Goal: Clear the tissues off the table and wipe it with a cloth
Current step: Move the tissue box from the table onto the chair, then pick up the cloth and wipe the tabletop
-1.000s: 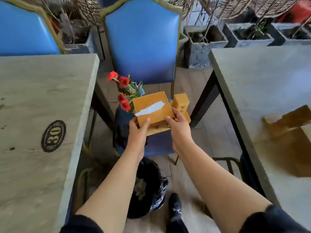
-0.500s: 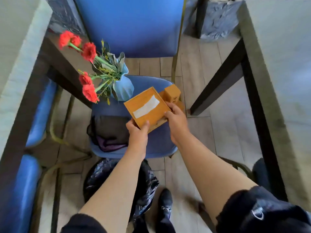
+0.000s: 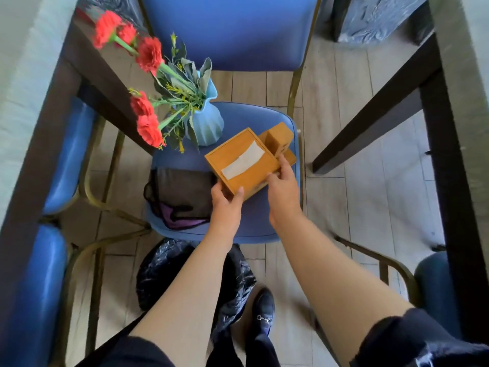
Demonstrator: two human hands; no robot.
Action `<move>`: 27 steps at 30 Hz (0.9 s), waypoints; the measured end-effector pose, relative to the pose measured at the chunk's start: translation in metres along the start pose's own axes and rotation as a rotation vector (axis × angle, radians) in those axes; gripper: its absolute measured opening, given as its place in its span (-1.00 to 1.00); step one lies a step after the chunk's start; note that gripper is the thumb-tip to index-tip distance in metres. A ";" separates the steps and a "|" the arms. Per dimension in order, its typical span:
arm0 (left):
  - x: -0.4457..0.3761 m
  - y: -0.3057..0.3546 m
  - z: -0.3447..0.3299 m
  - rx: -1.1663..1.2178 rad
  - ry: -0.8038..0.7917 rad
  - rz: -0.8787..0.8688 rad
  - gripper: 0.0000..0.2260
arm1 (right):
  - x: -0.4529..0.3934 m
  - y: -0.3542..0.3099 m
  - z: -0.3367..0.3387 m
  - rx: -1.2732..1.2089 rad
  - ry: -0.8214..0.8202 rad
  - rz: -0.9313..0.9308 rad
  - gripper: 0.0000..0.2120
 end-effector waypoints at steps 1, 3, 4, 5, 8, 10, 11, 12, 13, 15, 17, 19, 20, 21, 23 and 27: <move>0.004 0.002 0.007 -0.046 -0.010 -0.003 -0.56 | 0.012 0.004 -0.003 0.003 0.083 -0.005 -0.54; 0.013 0.005 0.025 -0.134 0.003 -0.015 -0.65 | 0.040 0.015 -0.010 0.026 0.220 -0.126 -0.55; 0.016 0.005 0.036 -0.193 0.027 -0.038 -0.68 | 0.053 0.022 -0.014 0.068 0.239 -0.196 -0.58; 0.018 0.005 0.048 -0.259 0.066 -0.071 -0.70 | 0.062 0.031 -0.020 0.122 0.212 -0.241 -0.63; 0.019 0.003 0.084 -0.414 0.211 -0.185 -0.72 | 0.077 0.052 -0.042 0.245 0.051 -0.239 -0.71; 0.013 0.003 0.103 -0.552 0.261 -0.287 -0.69 | 0.074 0.059 -0.057 0.299 0.005 -0.230 -0.70; 0.008 0.002 0.110 -0.627 0.255 -0.338 -0.67 | 0.072 0.062 -0.064 0.316 -0.013 -0.229 -0.70; 0.004 -0.001 0.116 -0.687 0.227 -0.373 -0.64 | 0.068 0.066 -0.071 0.340 -0.028 -0.224 -0.68; -0.001 -0.004 0.121 -0.733 0.183 -0.384 -0.62 | 0.065 0.069 -0.078 0.381 -0.036 -0.212 -0.66; -0.007 -0.013 0.130 -0.829 0.109 -0.366 -0.58 | 0.059 0.076 -0.091 0.487 -0.027 -0.170 -0.62; -0.008 -0.022 0.139 -0.945 0.098 -0.363 -0.55 | 0.053 0.080 -0.101 0.554 0.024 -0.140 -0.60; -0.007 -0.029 0.147 -1.019 0.084 -0.388 -0.55 | 0.046 0.083 -0.109 0.560 0.069 -0.172 -0.60; -0.006 -0.030 0.151 -1.039 0.075 -0.382 -0.56 | 0.044 0.082 -0.113 0.581 0.071 -0.208 -0.60; -0.006 -0.031 0.154 -1.059 0.072 -0.357 -0.57 | 0.041 0.083 -0.117 0.625 0.049 -0.237 -0.59; -0.005 -0.032 0.160 -1.082 0.077 -0.288 -0.56 | 0.038 0.083 -0.126 0.700 -0.023 -0.275 -0.55; -0.003 -0.031 0.171 -1.065 -0.012 -0.212 -0.57 | 0.043 0.073 -0.138 0.615 -0.031 -0.239 -0.65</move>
Point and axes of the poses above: each hand's wrist, its own x-axis away from the middle knuckle, its own z-axis out of the back of the hand, y = z × x, the point moved 2 cm from there along -x, towards the middle knuckle, and after that the axes turned 2 degrees about x, right-handed, at the moved point
